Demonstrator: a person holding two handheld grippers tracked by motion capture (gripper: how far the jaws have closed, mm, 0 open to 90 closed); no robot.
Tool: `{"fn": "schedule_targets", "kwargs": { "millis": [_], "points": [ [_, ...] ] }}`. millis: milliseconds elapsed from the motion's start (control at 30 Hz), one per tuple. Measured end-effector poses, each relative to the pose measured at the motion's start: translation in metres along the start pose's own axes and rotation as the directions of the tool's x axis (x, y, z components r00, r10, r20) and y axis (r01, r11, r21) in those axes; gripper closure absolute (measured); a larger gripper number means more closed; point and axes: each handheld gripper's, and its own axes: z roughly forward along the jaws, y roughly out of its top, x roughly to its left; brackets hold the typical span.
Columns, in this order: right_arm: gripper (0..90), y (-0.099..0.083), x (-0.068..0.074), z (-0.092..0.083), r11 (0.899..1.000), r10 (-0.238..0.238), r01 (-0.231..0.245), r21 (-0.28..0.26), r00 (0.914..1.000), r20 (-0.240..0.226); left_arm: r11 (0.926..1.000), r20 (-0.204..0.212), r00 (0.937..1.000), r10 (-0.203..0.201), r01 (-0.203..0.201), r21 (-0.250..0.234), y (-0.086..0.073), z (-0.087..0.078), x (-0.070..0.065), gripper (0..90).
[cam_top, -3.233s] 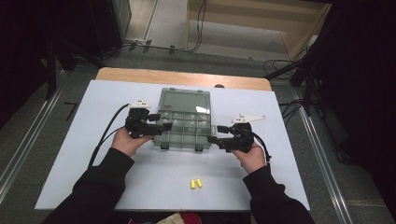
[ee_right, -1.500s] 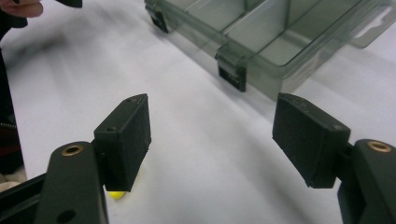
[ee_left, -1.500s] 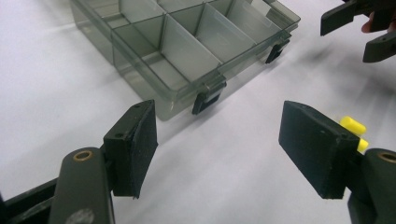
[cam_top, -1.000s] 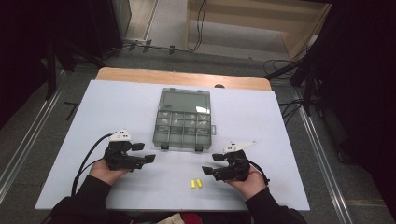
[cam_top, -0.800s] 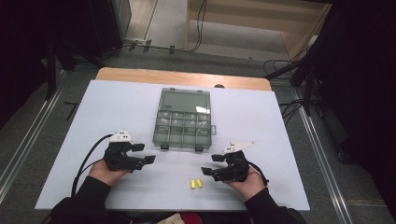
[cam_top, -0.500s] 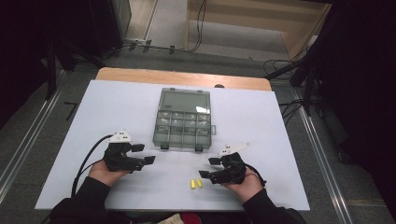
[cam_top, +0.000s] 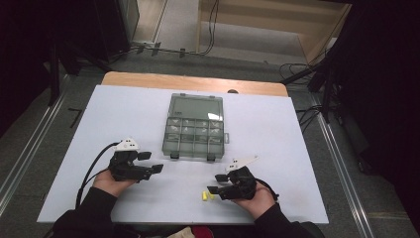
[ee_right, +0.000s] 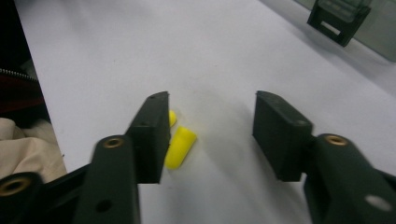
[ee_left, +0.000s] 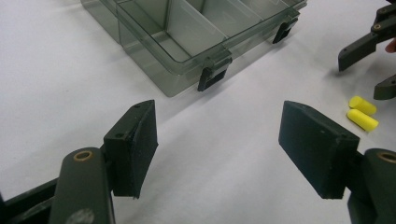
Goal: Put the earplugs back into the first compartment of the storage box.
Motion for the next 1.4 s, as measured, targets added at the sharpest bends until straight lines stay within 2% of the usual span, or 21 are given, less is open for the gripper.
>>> {"fn": "schedule_targets", "kwargs": {
  "millis": [233,300,433,467,667,1000,1167,1233,1400],
  "points": [
    [60.7,0.001,0.004,0.003,0.999,0.012,-0.011,0.042,0.9991,-0.042,1.0,0.008,1.0,-0.001,0.001,0.003,0.0,0.0,0.0,28.1],
    [62.6,0.001,0.004,0.004,0.999,0.016,-0.014,0.05,0.999,-0.041,1.0,0.01,0.9999,-0.002,0.002,0.003,0.0,0.0,0.0,28.1],
    [71.0,0.003,0.005,0.009,0.993,0.042,-0.034,0.111,0.9965,-0.073,0.9998,0.029,0.9995,-0.013,0.013,0.013,-0.001,0.001,0.0,28.1],
    [72.6,0.003,0.005,0.01,0.993,0.033,-0.025,0.115,0.9969,-0.071,0.9998,0.033,0.9994,-0.011,0.011,0.017,-0.001,0.001,0.001,28.1],
    [77.1,0.005,0.004,0.01,0.991,0.051,-0.04,0.13,0.9955,-0.08,0.9996,0.044,0.999,-0.008,0.007,0.026,-0.001,0.001,0.001,28.1],
    [77.7,0.008,0.002,0.007,0.992,0.062,-0.052,0.116,0.9951,-0.078,0.9995,0.053,0.9985,-0.009,0.008,0.03,-0.002,0.001,-0.001,28.1],
    [77.6,0.014,-0.002,0.001,0.996,0.059,-0.053,0.072,0.9945,-0.086,0.9991,0.055,0.9982,-0.025,0.023,0.035,-0.007,-0.003,-0.001,28.1],
    [77.6,0.016,-0.004,0.0,0.995,0.073,-0.067,0.07,0.9934,-0.089,0.9991,0.051,0.9983,-0.028,0.026,0.035,-0.009,-0.005,-0.001,28.1],
    [77.7,0.024,-0.009,-0.003,0.997,0.064,-0.06,0.04,0.993,-0.1,0.999,0.043,0.9986,-0.031,0.03,0.034,-0.016,-0.012,-0.003,28.1]
  ]
}}
